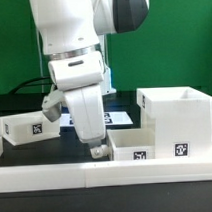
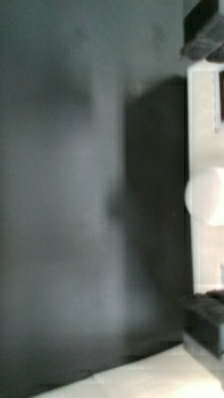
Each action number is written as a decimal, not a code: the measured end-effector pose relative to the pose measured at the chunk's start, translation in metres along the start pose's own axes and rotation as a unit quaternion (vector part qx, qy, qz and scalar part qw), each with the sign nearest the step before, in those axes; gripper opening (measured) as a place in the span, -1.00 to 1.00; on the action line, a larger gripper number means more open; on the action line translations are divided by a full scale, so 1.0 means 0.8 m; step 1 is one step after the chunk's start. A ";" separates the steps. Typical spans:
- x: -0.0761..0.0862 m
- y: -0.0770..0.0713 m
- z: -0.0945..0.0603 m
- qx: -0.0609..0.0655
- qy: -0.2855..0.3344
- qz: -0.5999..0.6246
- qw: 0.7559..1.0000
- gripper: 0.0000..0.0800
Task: Assemble drawer
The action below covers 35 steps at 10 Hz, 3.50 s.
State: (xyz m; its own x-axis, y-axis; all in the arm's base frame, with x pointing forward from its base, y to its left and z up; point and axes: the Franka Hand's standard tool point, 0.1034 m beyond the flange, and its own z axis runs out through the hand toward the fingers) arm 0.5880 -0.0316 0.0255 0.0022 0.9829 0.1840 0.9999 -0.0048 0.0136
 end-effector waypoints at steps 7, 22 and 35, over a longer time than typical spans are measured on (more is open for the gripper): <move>0.020 -0.009 0.015 -0.024 -0.005 0.025 0.999 0.62; 0.079 -0.006 0.028 -0.019 -0.021 -0.035 0.999 0.62; -0.063 -0.094 -0.048 -0.029 -0.054 0.042 0.997 0.62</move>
Offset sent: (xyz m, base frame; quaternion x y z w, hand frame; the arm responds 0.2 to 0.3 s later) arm -0.0074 0.0282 -0.0001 -0.0151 0.0088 0.0171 0.9997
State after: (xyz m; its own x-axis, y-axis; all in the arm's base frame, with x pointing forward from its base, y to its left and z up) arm 0.5124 -0.0877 0.0531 0.0912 0.9925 0.0808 0.9936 -0.0962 0.0600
